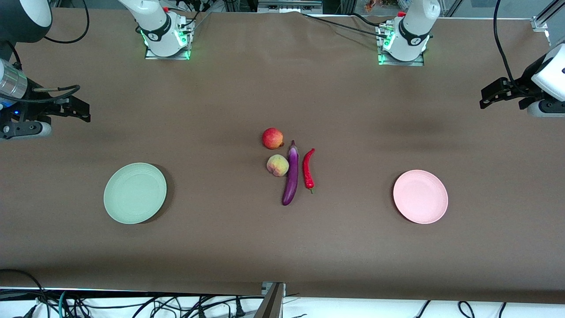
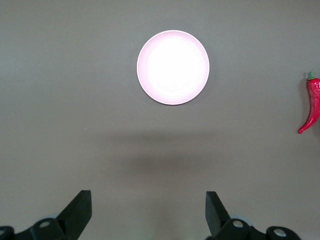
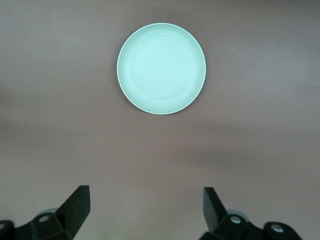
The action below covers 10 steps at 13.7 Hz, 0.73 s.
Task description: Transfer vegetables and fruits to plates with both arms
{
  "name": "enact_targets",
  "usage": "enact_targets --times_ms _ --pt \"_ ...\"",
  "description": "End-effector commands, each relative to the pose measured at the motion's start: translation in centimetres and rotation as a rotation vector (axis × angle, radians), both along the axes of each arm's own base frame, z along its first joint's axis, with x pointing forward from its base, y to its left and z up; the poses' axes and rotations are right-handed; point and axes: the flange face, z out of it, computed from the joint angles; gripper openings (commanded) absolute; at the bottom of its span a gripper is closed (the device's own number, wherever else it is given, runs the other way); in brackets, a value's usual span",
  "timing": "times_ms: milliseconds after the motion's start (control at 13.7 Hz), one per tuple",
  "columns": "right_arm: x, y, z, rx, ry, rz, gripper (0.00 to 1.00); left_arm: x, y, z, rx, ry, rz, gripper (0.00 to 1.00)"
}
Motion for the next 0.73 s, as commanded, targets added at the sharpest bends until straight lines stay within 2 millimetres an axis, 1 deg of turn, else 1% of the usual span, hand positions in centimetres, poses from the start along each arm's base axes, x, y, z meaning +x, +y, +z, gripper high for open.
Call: enact_targets --times_ms 0,219,657 --pt "0.20 0.22 0.51 0.008 -0.002 0.002 1.00 -0.19 -1.26 0.70 0.018 -0.002 -0.025 1.00" --pt "0.30 0.14 0.64 0.009 -0.011 0.005 1.00 -0.03 -1.43 1.60 0.019 -0.021 -0.031 1.00" --pt "0.33 0.04 0.66 0.017 -0.013 0.002 1.00 -0.03 -1.55 1.67 0.016 -0.022 -0.037 1.00"
